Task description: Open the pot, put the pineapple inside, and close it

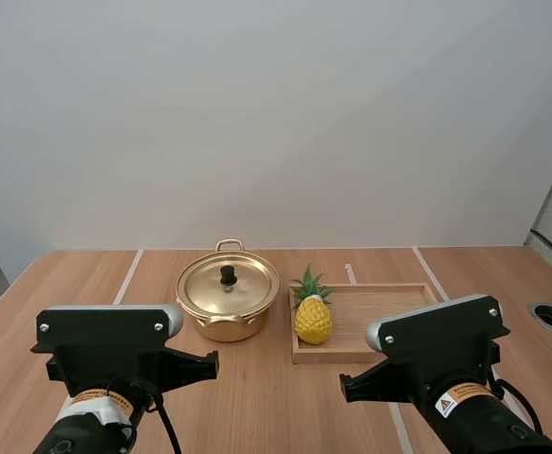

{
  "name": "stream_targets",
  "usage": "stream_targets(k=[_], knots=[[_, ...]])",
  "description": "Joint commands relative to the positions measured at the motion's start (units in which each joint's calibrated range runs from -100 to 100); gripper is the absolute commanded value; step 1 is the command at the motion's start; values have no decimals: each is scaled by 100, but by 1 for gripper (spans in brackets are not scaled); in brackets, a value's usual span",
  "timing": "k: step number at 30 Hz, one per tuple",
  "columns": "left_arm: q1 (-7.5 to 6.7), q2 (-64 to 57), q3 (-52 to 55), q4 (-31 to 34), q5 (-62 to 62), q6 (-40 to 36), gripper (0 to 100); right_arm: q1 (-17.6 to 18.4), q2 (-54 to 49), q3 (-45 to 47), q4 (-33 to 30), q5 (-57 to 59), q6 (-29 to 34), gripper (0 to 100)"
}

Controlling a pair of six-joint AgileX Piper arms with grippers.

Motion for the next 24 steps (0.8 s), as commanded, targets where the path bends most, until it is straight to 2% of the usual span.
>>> stream_targets(k=[1, 10, 24], knots=[[-7, -21, 0, 8, -190, -34, 0, 3, -38, 19, 26, -96, -6, 0], [-7, -21, 0, 8, -190, -34, 0, 3, -38, 19, 559, -96, -6, 0], [-7, -21, 0, 8, -190, -34, 0, 3, -38, 19, 580, -111, -6, 0]])
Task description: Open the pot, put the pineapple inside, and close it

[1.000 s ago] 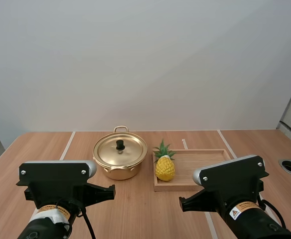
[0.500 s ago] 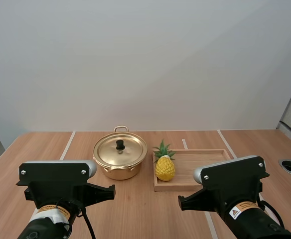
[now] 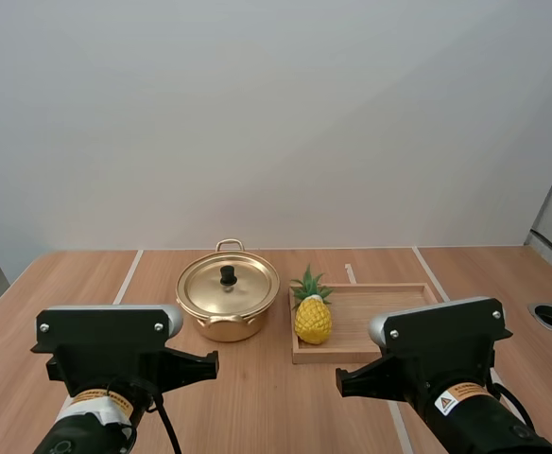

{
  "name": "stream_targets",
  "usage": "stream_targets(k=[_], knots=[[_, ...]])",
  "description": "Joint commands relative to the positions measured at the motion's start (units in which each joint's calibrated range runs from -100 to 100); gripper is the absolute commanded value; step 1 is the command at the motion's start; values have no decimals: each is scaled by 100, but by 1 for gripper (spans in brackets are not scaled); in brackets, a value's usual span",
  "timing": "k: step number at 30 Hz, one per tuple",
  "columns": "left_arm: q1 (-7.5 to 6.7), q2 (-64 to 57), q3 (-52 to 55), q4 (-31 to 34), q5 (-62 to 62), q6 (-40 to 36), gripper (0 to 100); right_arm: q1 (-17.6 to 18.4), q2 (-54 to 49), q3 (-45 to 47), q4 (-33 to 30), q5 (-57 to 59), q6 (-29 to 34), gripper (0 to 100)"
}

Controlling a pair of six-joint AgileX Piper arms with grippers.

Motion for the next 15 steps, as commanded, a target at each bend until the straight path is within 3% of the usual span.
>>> stream_targets(k=[1, 15], knots=[[-7, -21, 0, 8, -190, -34, 0, 3, -38, 19, 21, -111, -6, 0], [-7, -21, 0, 8, -190, -34, 0, 3, -38, 19, 222, -108, -6, 0]])
